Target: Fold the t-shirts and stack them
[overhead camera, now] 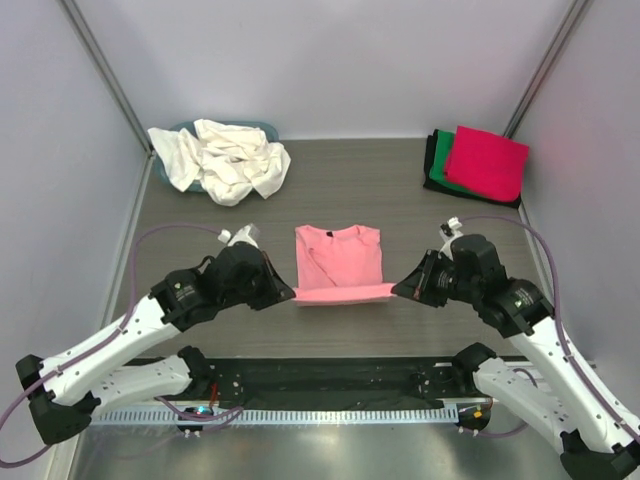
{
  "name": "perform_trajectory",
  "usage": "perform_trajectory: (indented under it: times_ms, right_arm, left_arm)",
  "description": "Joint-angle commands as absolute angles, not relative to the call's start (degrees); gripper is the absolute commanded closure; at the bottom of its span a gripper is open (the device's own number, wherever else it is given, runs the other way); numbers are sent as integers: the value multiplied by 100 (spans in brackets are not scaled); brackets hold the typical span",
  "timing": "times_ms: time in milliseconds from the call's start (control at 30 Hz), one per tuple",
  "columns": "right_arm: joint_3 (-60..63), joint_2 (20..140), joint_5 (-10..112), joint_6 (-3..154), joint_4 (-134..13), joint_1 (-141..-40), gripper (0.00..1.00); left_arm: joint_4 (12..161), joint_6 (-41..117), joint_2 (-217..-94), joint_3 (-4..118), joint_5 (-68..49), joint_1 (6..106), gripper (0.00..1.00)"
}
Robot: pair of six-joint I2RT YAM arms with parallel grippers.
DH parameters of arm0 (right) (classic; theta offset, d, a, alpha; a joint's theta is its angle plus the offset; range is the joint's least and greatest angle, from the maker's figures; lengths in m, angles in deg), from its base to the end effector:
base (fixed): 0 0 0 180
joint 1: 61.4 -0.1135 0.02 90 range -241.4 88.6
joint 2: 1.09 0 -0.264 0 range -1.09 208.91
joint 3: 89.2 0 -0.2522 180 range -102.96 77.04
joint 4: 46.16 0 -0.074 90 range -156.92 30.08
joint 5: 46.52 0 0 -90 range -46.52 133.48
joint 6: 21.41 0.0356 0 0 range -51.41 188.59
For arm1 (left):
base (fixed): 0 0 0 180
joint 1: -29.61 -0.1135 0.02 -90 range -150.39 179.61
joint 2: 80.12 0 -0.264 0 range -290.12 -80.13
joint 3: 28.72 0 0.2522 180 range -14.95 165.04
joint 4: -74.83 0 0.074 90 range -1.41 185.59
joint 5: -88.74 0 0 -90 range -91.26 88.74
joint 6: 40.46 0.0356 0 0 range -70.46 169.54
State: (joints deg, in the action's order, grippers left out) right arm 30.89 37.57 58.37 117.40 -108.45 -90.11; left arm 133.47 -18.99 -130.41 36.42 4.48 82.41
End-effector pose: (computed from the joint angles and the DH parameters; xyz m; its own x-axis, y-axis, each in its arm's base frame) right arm 0.1102 0.0708 0.2987 -0.8565 0.3601 -0.3698 0.0157 0.7342 0.6787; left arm 0.1081 -0.1365 0.3055 -0.8501 -0.4116 -0.3286 -0.1153 0.7542 -0.6465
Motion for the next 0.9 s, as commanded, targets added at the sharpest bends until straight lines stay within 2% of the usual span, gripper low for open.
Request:
perform_trajectory:
  times_ms: [0,133,500,867]
  right_arm:
    - [2389,4179,5184,11315,-11072,-9005,99]
    - [2202,4628,5025,11130,-10958,-9014,99]
    - [1615,6059,4559,10638,-10475,-8952,99]
    - [1025,7475,4568,10199,-10000,-8583,99]
  left_arm:
    - [13807,-1392,-13407,4286,1165,8138,100]
    - [13799,-1023,-13839,4744,1096,7831,100]
    - [13069,-355,-14893,4964,-29,6346,100]
    - [12709,6,-16528,5992,-688,5572,100]
